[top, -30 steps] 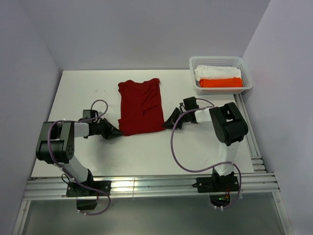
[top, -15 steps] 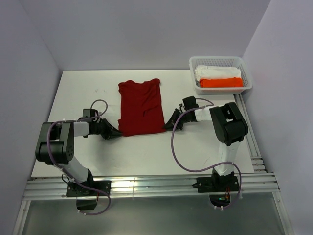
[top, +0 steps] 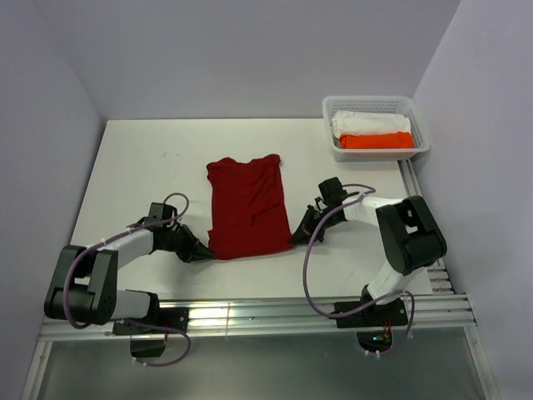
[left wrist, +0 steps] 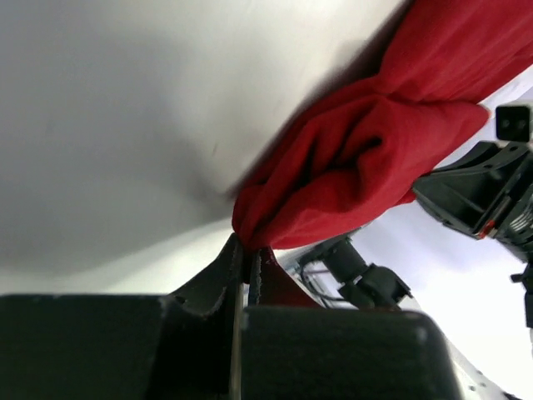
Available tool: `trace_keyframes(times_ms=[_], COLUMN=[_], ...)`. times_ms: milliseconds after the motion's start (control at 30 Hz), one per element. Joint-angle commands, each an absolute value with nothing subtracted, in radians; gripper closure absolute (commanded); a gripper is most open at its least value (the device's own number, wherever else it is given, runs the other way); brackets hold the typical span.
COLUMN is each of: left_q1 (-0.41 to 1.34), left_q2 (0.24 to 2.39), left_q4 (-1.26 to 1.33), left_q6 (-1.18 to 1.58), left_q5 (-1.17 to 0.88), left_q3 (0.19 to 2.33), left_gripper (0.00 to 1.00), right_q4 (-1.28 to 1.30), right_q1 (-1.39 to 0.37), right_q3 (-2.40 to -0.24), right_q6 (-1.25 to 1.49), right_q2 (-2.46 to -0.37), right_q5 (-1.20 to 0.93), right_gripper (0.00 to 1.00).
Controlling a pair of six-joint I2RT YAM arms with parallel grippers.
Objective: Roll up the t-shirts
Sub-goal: Roll the tshirt
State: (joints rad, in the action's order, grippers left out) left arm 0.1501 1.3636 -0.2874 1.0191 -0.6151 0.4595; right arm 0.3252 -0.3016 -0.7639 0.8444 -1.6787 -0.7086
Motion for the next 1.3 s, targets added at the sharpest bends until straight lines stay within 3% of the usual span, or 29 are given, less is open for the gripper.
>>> trace_keyframes(times_ms=[0,167,400,933,1267], left_q1=[0.152,0.152,0.152,0.087,0.063], left_q2=[1.284,1.203,1.264,1.564,1.813], left_q4=[-0.421,-0.488,-0.591,-0.635,-0.715], left_q6=[1.086,1.164,1.190,1.200,1.158], left_q5=[-0.577,-0.604,-0.581,-0.663,-0.695], left_q3=[0.440,0.457,0.607,0.854,1.130], left_gripper=[1.00,1.00,1.00,1.00,1.00], right_q4=[0.461,0.615,0.690,0.793,0.879], right_q1=[-0.308,-0.308,-0.305,-0.245,-0.218], right_q3=[-0.747,-0.802,-0.906,-1.137,-1.382], right_q6=[0.860,0.894,0.979,1.115,1.164], right_q2=[-1.585,-1.537,-1.566,-1.772,-1.969], right_q5=[-0.621,-0.565,-0.595,-0.658,-0.678], right_gripper=[1.00,1.00,1.00,1.00,1.00])
